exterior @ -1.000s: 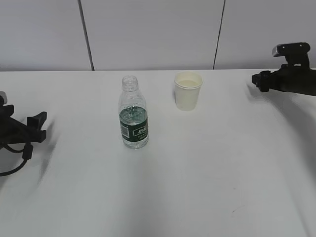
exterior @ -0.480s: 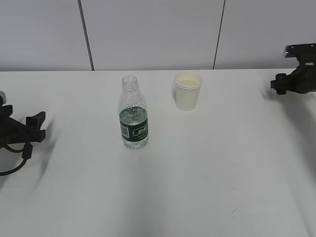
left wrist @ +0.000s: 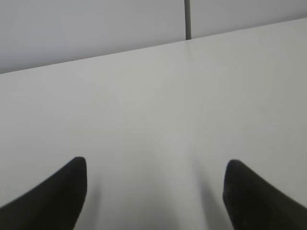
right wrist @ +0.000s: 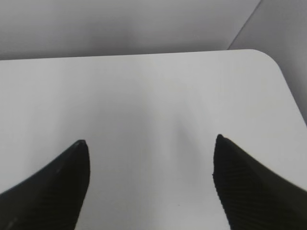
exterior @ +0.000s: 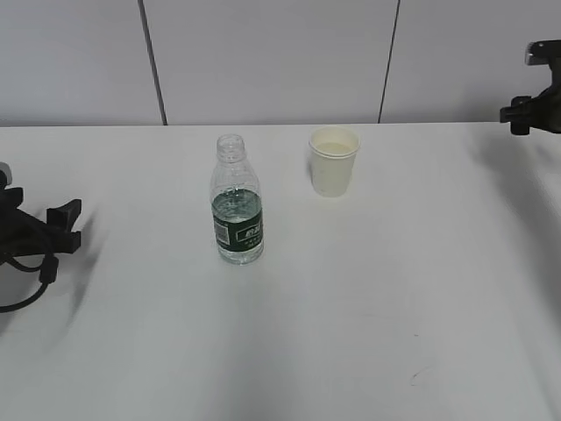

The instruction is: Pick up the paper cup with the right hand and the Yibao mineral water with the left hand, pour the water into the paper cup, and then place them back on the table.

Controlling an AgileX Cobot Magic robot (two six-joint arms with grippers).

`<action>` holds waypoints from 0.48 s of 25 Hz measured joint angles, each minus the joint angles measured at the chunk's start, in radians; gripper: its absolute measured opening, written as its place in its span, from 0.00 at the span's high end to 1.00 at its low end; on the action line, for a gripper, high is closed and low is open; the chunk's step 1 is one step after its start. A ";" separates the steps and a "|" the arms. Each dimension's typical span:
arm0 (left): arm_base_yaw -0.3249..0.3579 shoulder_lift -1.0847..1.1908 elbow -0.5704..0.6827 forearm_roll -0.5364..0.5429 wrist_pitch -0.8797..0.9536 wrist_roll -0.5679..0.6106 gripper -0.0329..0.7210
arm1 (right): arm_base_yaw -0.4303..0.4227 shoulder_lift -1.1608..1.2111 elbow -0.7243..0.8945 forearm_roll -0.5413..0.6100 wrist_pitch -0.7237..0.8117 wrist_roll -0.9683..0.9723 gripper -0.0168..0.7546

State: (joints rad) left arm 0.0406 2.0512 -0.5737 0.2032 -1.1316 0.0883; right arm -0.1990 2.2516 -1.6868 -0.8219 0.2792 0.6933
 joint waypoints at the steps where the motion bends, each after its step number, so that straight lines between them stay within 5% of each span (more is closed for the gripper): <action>1: 0.000 0.000 0.000 0.000 0.004 0.000 0.24 | 0.000 -0.003 -0.003 0.028 0.015 -0.020 0.21; 12: 0.000 -0.030 -0.001 0.000 0.161 -0.043 0.27 | 0.000 -0.010 -0.079 0.727 0.345 -0.676 0.21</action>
State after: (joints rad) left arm 0.0406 2.0212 -0.5748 0.2032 -0.9709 0.0450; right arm -0.1990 2.2412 -1.7662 -0.0947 0.6247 0.0175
